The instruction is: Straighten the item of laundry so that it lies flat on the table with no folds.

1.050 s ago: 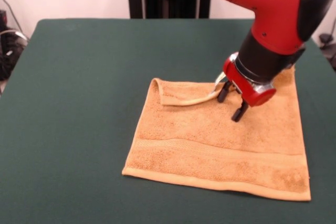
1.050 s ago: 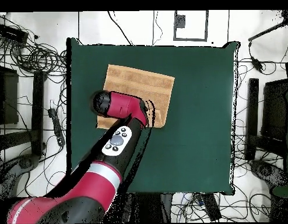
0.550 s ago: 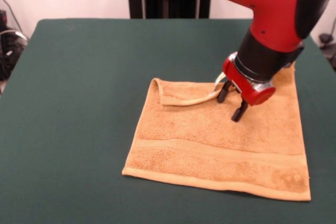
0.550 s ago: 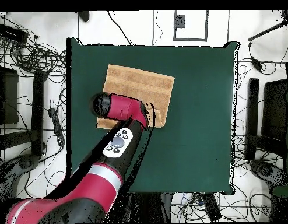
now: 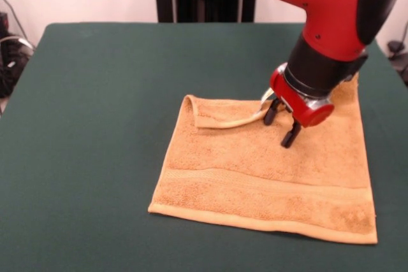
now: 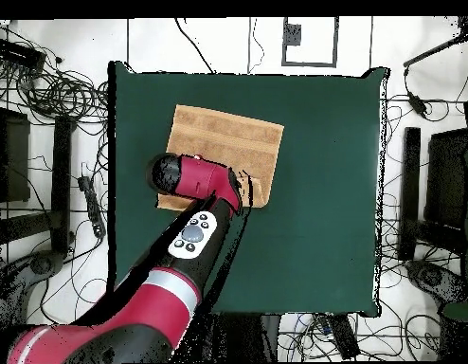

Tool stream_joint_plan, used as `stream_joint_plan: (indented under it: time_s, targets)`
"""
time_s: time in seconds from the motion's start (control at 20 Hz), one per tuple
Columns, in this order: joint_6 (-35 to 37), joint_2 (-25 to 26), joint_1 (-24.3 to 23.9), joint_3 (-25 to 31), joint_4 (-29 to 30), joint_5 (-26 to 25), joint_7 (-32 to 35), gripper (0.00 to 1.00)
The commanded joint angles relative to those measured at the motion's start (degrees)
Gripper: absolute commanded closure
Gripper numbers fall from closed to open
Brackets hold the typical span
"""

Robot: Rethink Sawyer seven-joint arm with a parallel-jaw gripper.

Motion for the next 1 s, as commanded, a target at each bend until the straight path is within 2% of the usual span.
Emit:
stream_joint_plan:
  time_s: [0.05,0.35,0.65,1.0]
  targets:
    - [-5.7,7.0,-1.6,10.7,8.6,-2.7,3.3,0.00]
    - [-5.1,6.9,-1.7,10.6,8.7,-3.1,2.9,0.00]
    - [-1.6,7.7,-0.7,8.8,7.3,-4.3,2.6,0.00]
    - [-0.5,8.7,0.2,7.7,7.2,-3.8,4.8,0.00]
